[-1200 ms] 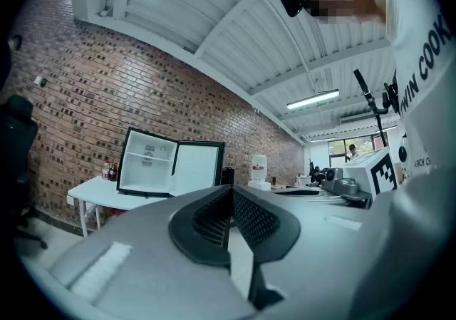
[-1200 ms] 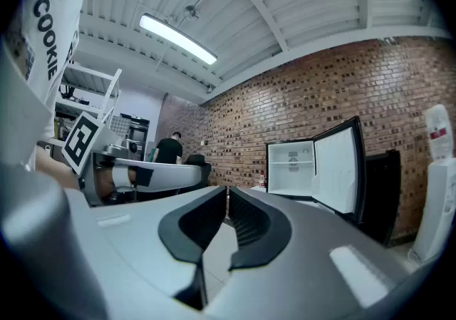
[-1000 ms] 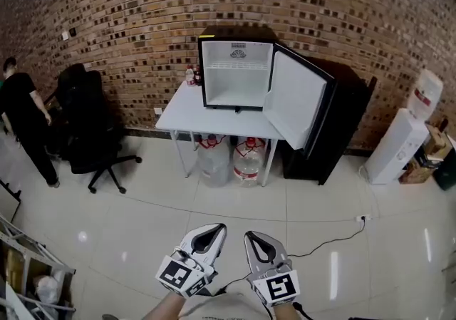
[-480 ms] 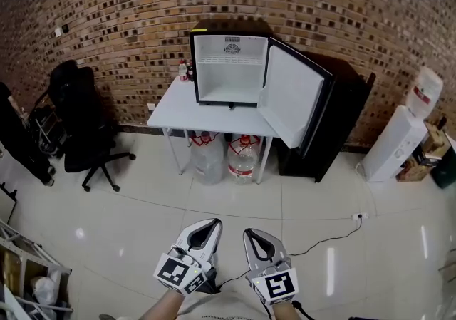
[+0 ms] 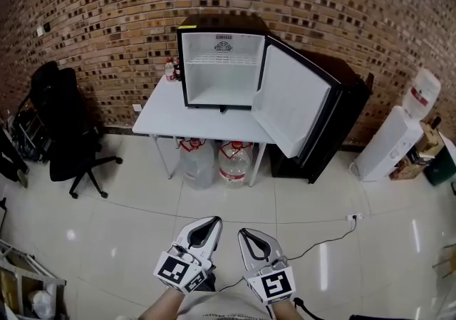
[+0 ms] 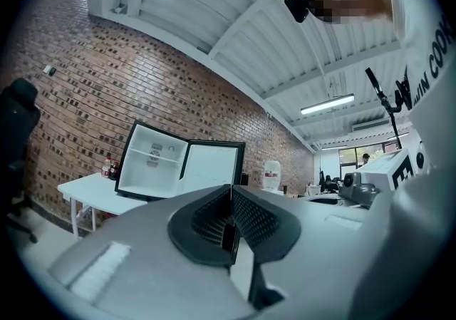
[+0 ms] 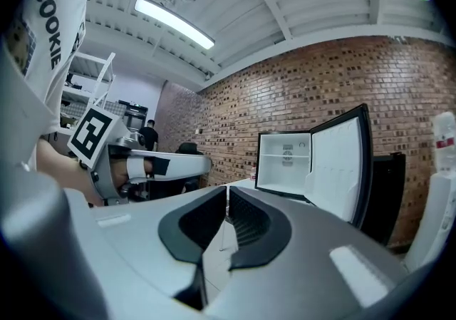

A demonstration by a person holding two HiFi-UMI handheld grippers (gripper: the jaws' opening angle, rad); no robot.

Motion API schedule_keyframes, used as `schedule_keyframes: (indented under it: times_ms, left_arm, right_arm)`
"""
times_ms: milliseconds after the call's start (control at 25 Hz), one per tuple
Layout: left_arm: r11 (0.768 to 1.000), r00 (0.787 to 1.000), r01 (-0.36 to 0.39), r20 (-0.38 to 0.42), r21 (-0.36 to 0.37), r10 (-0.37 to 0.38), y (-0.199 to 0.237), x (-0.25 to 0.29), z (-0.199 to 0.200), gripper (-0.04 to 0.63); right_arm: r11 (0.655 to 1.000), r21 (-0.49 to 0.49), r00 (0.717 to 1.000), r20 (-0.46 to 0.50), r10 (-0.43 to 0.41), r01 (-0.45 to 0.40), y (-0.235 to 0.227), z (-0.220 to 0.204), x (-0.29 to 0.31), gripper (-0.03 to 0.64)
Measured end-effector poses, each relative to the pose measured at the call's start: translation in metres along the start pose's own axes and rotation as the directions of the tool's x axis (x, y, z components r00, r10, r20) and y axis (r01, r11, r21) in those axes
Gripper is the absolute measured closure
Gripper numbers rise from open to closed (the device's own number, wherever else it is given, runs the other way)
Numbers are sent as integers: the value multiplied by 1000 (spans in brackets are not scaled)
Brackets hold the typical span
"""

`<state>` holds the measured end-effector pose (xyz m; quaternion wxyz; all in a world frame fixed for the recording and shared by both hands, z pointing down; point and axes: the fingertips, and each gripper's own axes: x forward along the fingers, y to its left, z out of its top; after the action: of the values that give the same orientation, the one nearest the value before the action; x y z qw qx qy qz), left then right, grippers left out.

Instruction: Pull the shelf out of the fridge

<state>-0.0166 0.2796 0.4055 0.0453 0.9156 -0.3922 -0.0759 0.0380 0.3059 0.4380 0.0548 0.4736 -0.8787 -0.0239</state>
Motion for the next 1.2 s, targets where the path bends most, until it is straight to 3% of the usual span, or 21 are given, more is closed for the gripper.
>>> schedule_keyframes:
  times_ms: [320,800,1200]
  left_arm:
    - [999,999,41,-15,-8,-41,62,37,13,593]
    - [990,993,107,-35,-88,-111,143,76,14,593]
    - [986,989,140,-33,-96,-144,196,94,21,594]
  right_arm:
    - [1000,7,999,-36,-14,14,-13,11,69,601]
    - [998,-15,995,-87,-56,55,-29,15,160,601]
    - [996,-35,991,-95,-89,86,-33,29,216,601]
